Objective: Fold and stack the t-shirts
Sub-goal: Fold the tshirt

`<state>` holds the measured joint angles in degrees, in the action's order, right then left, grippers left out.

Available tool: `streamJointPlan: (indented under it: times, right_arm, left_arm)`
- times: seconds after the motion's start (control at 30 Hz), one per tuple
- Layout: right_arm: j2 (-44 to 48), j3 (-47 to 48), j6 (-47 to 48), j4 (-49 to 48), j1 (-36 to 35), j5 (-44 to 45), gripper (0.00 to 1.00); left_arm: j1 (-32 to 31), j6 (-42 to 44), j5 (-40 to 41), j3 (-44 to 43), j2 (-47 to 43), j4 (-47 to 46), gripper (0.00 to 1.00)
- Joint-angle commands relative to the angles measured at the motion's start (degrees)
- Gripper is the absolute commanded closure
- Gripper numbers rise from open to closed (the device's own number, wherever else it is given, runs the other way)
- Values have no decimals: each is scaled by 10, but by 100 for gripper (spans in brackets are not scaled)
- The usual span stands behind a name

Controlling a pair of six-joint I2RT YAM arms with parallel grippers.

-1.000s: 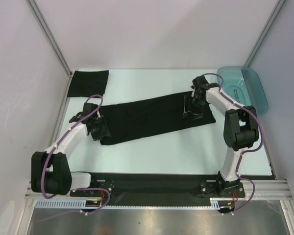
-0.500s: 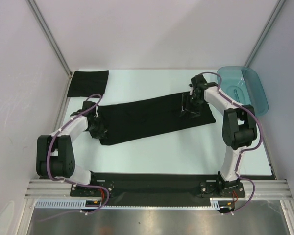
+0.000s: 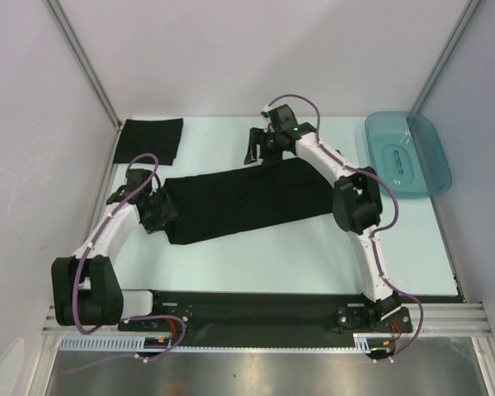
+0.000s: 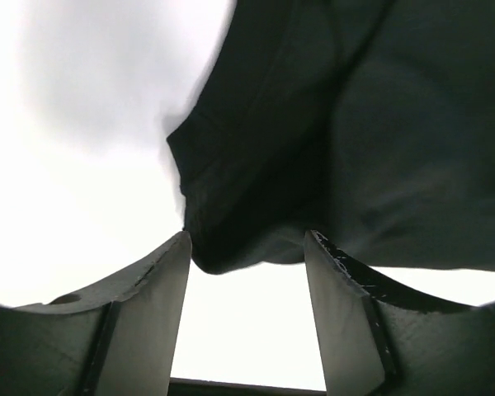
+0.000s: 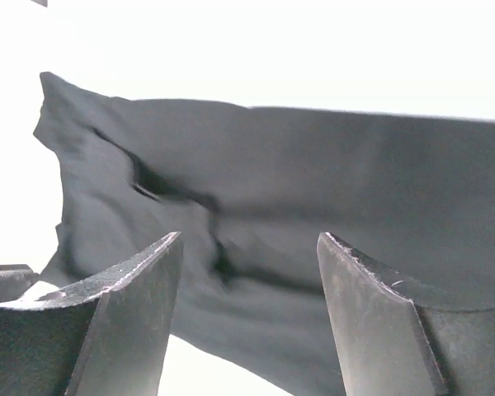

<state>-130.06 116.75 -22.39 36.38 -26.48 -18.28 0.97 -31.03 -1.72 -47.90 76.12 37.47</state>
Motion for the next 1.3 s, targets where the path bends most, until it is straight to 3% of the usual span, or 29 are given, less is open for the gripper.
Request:
streamJointPlan:
  times: [0.0, 0.33, 0.67, 1.07, 1.27]
  right_arm:
    - [-65, 97, -19, -7, -24, -27, 29]
    - [-126, 122, -37, -11, -57, -54, 54]
    - [-121, 88, -38, -24, -73, -59, 64]
    - [-139, 74, -52, -37, -82, -69, 68]
    - [-136, 83, -56, -47, -82, -69, 82]
  left_arm:
    - [5, -5, -14, 2, -40, -5, 37]
    - [4, -29, -60, 54, -81, -28, 41]
    - [4, -22, -72, 55, -66, -39, 44]
    - [4, -19, -68, 48, -58, -36, 43]
    - [5, -14, -60, 48, -60, -31, 43]
